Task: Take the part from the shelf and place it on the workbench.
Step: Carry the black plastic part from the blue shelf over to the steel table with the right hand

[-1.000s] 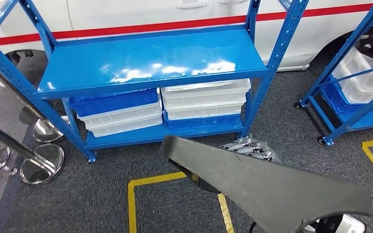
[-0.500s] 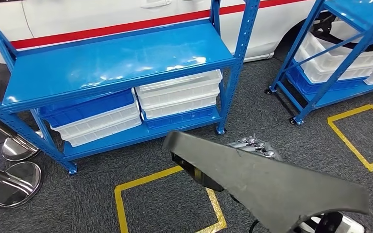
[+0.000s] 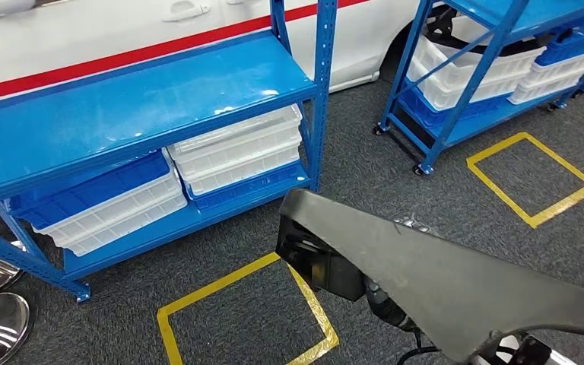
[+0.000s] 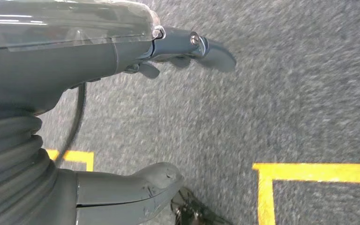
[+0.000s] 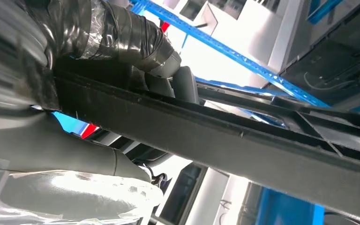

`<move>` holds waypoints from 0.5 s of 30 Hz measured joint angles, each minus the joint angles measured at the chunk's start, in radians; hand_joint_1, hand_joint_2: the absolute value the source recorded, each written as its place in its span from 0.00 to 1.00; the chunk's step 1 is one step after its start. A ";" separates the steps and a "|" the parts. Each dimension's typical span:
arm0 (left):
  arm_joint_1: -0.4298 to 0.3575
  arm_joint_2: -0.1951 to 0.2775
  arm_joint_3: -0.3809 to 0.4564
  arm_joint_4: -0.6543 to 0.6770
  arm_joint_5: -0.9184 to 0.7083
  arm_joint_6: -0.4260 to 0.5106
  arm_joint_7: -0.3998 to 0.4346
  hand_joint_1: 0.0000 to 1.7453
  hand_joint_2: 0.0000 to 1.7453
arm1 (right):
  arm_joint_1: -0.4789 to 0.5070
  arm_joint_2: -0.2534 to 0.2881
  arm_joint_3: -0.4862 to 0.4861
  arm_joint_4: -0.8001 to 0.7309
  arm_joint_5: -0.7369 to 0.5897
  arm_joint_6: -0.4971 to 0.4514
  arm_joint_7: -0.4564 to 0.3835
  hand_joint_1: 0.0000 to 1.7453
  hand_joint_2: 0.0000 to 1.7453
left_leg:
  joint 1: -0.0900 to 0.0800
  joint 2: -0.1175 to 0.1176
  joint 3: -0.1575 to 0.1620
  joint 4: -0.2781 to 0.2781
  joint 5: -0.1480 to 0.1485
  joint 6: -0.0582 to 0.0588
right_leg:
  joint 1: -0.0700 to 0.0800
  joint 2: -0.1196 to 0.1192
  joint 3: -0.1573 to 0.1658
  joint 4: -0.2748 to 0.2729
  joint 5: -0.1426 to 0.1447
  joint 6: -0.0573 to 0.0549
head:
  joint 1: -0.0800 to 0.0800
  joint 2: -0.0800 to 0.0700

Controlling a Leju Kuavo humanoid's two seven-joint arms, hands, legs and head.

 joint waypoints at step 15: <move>-0.005 -0.003 -0.008 0.005 -0.005 -0.087 -0.018 0.00 1.00 | 0.068 -0.011 -0.006 -0.043 0.102 -0.117 -0.001 0.84 1.00 | -0.007 0.177 -0.008 -0.007 0.014 0.009 | 0.007 -0.163 0.039 0.003 -0.041 0.018 | 0.000 0.000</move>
